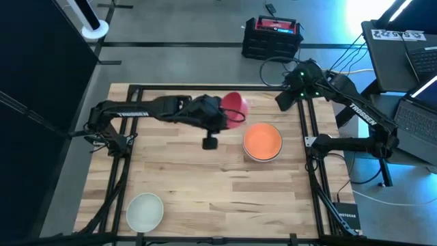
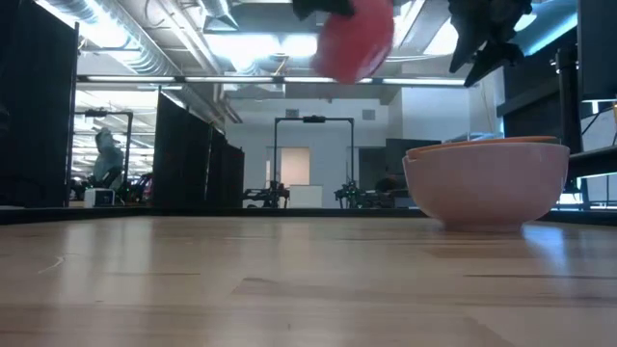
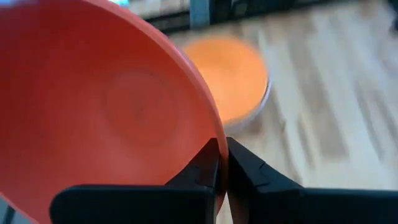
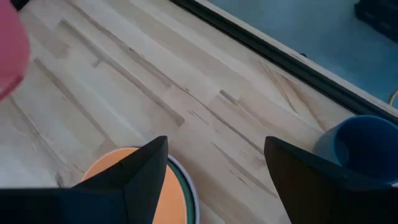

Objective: Nest bowls inside each other
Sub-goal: Stack the pink bowl on top of the orange bowl

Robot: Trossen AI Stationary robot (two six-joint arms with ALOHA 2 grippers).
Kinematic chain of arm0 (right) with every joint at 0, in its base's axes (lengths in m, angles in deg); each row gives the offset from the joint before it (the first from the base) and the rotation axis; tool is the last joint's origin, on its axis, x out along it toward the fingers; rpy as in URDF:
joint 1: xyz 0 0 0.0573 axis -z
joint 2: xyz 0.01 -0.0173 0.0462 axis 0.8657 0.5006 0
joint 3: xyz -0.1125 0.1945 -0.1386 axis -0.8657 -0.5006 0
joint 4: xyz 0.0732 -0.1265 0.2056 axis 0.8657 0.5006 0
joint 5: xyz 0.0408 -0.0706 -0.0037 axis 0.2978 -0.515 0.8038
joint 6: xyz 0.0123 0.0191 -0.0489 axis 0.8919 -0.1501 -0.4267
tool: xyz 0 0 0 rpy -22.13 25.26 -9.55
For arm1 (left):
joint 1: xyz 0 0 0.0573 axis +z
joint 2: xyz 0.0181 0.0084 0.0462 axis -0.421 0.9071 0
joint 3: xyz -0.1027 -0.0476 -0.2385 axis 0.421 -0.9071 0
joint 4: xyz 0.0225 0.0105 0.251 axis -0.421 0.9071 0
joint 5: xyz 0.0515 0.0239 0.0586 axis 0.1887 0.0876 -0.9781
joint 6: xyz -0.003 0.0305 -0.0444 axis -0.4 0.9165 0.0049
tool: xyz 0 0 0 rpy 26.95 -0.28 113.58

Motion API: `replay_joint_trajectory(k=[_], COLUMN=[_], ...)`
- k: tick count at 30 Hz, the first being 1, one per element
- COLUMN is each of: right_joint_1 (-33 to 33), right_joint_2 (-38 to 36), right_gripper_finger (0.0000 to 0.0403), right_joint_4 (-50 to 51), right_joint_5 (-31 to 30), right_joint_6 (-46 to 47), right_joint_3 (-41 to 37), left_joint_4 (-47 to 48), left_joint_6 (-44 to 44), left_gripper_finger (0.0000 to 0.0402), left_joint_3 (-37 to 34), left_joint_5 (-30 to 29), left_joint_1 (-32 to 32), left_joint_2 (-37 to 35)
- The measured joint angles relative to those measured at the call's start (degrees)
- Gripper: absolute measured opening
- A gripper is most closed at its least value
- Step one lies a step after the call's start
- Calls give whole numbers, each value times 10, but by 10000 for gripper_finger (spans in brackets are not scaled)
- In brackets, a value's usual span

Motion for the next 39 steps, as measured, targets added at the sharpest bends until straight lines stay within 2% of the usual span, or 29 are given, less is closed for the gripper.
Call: replay_joint_trajectory(k=[3,7,12,15,20,39], right_joint_1=[5,5,5,5,5,5], right_joint_2=[-8,-8,-9,-9,-9,-9], right_gripper_finger=[253,253,253,253,253,253], right_joint_4=[0,6,19,21,28,25], right_joint_5=[2,3,0,-1,-2,-5], right_joint_6=[-1,-1,-3,-7,-11,-13], right_joint_3=[0,0,0,0,0,0], left_joint_4=[-69,-112,-176,-216,-200,-182], left_joint_6=[-23,-35,-13,-10,-8,82], left_gripper_finger=[0,0,0,0,0,7], left_joint_3=[1,1,1,1,2,3], left_joint_5=[1,8,12,45,58,70], left_joint_1=[-25,-32,-39,-39,-38,-31], left_joint_2=[13,56,111,143,174,190])
